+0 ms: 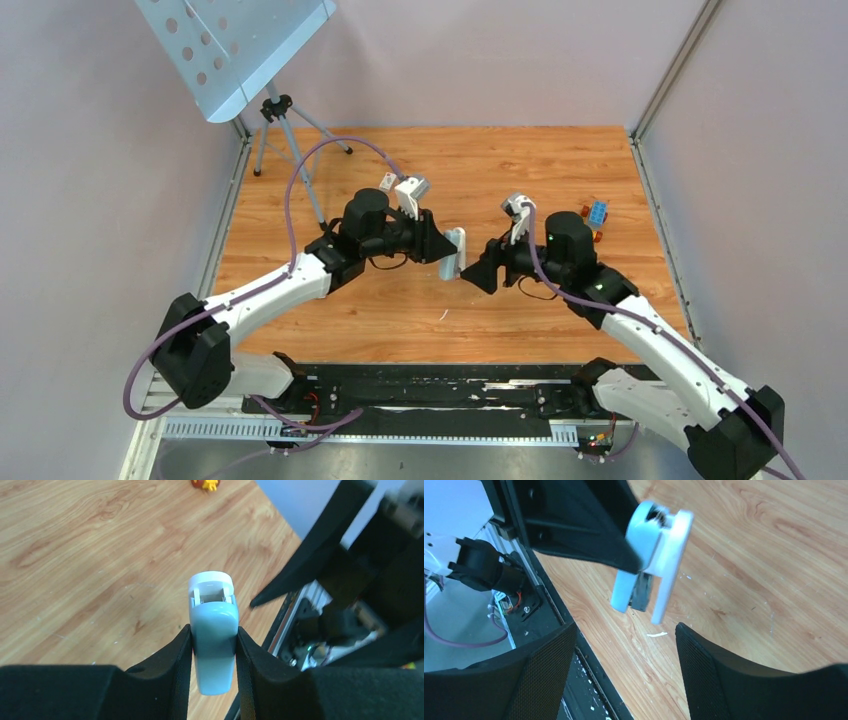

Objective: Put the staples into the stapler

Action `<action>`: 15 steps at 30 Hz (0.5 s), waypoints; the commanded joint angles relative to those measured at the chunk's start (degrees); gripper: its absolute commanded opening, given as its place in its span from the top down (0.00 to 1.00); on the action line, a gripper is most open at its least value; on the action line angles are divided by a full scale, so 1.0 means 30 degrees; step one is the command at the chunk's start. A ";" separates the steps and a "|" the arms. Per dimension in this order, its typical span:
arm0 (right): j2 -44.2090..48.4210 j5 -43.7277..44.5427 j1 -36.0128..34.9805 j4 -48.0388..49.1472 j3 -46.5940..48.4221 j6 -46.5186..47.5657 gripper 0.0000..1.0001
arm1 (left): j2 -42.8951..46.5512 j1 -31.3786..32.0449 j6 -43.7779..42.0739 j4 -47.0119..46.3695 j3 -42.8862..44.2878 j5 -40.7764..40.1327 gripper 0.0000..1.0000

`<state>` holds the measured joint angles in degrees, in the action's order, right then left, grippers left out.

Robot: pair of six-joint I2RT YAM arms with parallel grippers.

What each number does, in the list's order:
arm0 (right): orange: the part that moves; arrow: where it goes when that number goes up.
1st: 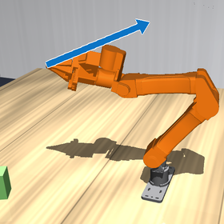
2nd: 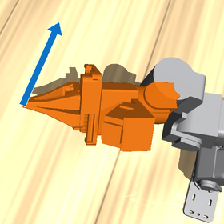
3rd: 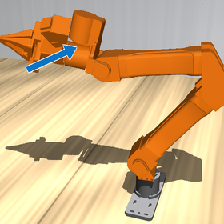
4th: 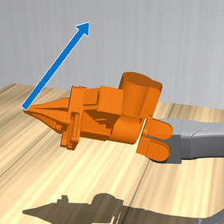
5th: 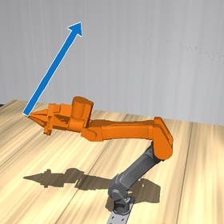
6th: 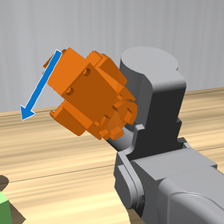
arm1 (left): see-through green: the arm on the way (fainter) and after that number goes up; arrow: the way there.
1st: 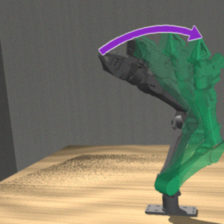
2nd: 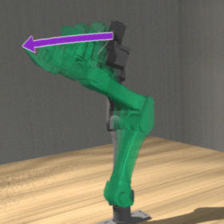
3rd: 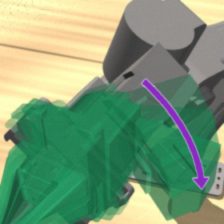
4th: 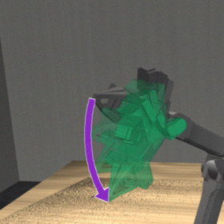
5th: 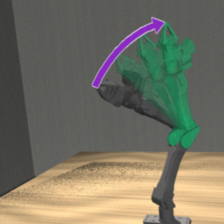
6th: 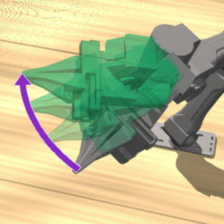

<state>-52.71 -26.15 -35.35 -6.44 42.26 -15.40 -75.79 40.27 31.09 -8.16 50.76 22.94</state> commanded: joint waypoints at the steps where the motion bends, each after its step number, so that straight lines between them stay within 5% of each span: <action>1: 0.1158 -0.4701 0.2510 -0.0426 0.0327 0.0830 0.26 | 0.1167 0.0029 -0.5221 0.1313 0.0016 0.2554 1.00; 9: -0.0650 -1.1920 0.4321 0.2237 -0.0174 -0.1049 0.36 | 0.1890 0.0023 -0.6799 0.0085 -0.0114 0.7001 1.00; 15: -0.0595 -1.1823 0.4112 0.4137 -0.1064 -0.1831 0.37 | 0.2200 0.0023 -0.6825 -0.0587 0.0083 0.8563 1.00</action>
<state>-55.00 -56.90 -23.09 0.05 40.58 -18.68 -70.63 40.27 11.90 -5.37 50.61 42.92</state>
